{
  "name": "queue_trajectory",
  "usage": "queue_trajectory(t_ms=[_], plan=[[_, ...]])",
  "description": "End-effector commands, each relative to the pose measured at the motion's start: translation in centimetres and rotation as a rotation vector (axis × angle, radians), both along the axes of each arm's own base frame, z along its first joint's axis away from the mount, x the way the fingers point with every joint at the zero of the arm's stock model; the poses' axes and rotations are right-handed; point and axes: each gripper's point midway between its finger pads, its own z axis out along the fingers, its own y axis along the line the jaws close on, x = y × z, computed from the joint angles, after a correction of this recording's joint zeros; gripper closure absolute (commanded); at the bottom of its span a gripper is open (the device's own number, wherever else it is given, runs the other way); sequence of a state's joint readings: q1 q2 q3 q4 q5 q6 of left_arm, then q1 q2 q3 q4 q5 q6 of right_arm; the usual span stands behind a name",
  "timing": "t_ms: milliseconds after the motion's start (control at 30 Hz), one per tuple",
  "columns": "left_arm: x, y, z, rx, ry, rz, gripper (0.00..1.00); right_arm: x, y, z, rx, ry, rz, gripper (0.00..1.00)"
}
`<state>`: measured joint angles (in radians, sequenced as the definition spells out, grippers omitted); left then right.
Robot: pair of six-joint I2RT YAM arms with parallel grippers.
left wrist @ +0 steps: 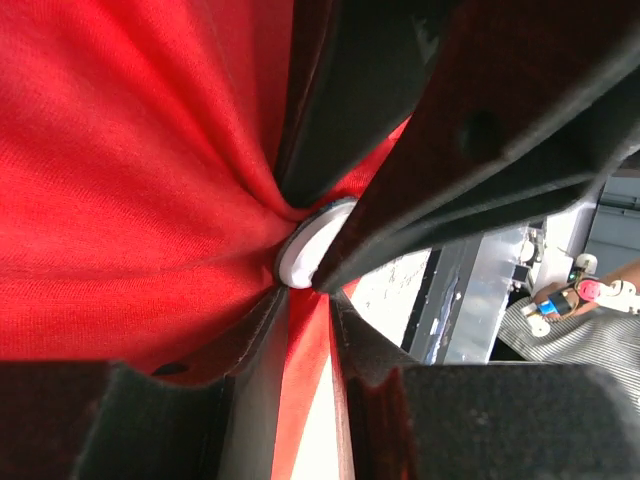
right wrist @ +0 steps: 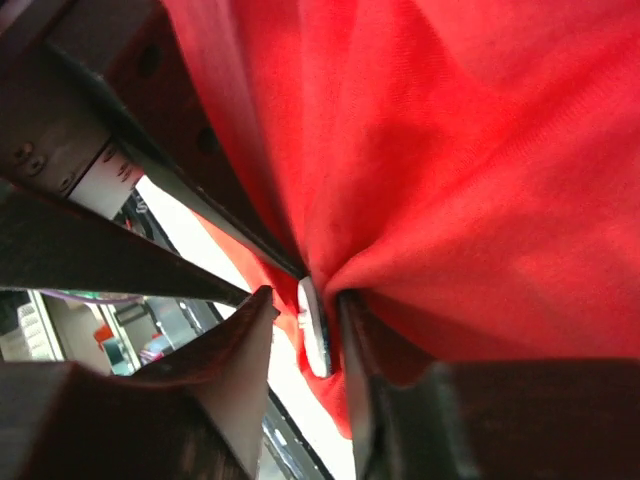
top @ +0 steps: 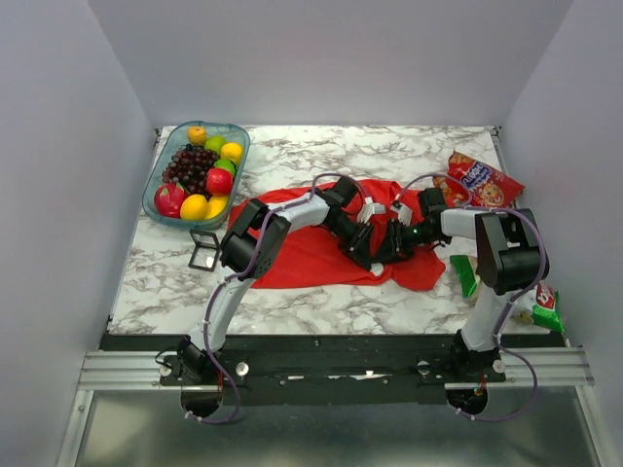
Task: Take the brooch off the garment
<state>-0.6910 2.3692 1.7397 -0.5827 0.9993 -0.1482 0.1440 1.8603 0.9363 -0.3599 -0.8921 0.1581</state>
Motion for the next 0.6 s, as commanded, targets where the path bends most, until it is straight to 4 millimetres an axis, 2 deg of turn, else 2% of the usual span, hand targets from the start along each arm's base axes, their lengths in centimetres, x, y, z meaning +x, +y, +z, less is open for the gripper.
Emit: queue_trajectory(t_ms=[0,100,200,267,400,433,567], plan=[[0.5,0.6,-3.4,0.071,-0.028,0.017,0.68,-0.7,-0.1,-0.5,-0.023,0.019,0.040,0.68],[0.4,0.6,-2.0,0.023,-0.022,0.004,0.68,-1.0,-0.1,0.5,-0.012,-0.017,0.061,0.73],[0.3,0.7,0.0,-0.069,-0.021,-0.022,0.67,-1.4,0.1,1.3,0.018,-0.046,0.083,0.85],[0.7,0.6,1.0,-0.123,-0.048,-0.026,0.65,-1.4,0.4,1.8,0.051,-0.070,0.101,0.89],[0.9,0.3,3.8,-0.226,-0.094,-0.049,0.65,-1.8,1.2,4.2,0.165,-0.161,0.157,0.89],[0.9,0.2,4.3,-0.241,-0.092,-0.056,0.65,-1.7,1.3,4.9,0.177,-0.211,0.173,0.89],[1.0,-0.2,5.2,-0.270,-0.075,-0.058,0.62,-2.4,1.5,6.0,0.215,-0.264,0.194,0.88]])
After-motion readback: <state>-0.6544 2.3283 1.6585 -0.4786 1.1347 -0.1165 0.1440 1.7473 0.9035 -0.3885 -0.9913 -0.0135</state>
